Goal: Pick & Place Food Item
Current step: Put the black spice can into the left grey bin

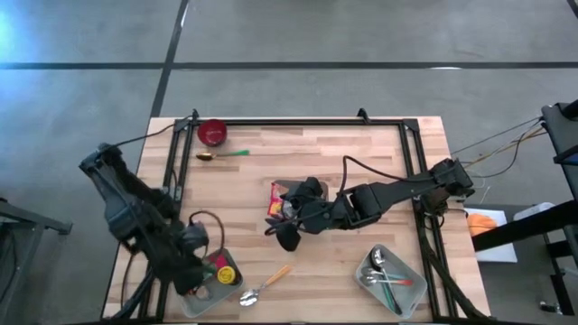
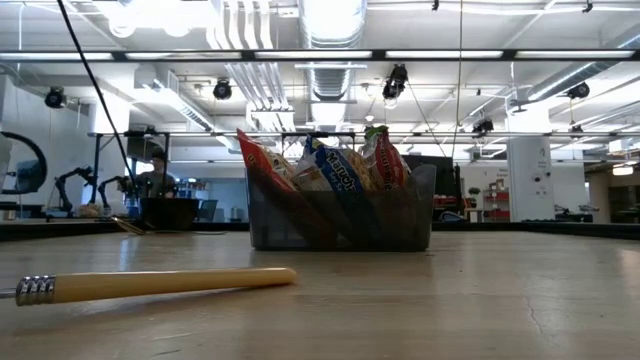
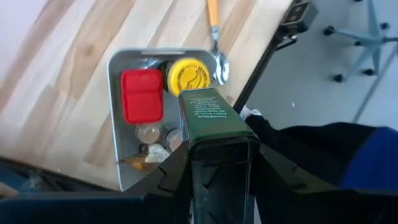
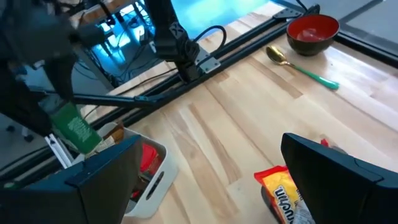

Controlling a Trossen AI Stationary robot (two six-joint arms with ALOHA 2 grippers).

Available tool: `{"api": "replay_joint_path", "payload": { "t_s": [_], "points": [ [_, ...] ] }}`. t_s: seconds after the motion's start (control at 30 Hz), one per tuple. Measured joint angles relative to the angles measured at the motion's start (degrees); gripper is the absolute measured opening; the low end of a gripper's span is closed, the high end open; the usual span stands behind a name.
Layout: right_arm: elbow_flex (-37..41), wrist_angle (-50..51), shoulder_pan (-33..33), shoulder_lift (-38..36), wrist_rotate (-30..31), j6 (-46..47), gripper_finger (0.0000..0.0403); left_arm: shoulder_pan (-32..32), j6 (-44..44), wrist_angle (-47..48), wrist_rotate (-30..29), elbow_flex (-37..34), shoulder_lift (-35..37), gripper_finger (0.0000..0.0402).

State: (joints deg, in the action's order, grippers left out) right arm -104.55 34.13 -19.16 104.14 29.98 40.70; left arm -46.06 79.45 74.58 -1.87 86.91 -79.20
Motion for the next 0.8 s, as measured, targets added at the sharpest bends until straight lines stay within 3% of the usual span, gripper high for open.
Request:
{"api": "replay_joint_path", "payload": {
  "t_s": [0.23,0.8],
  "points": [
    [0.1,0.0,0.5,0.1,0.2,0.6,0.0380,-5.1,5.4,0.1,-0.2,-0.3,-6.3,0.0120],
    [0.1,-0.1,0.5,0.1,0.0,-0.8,0.0380,-6.6,-5.5,-6.3,0.5,-0.3,-14.2,0.0120]
  ]
}}
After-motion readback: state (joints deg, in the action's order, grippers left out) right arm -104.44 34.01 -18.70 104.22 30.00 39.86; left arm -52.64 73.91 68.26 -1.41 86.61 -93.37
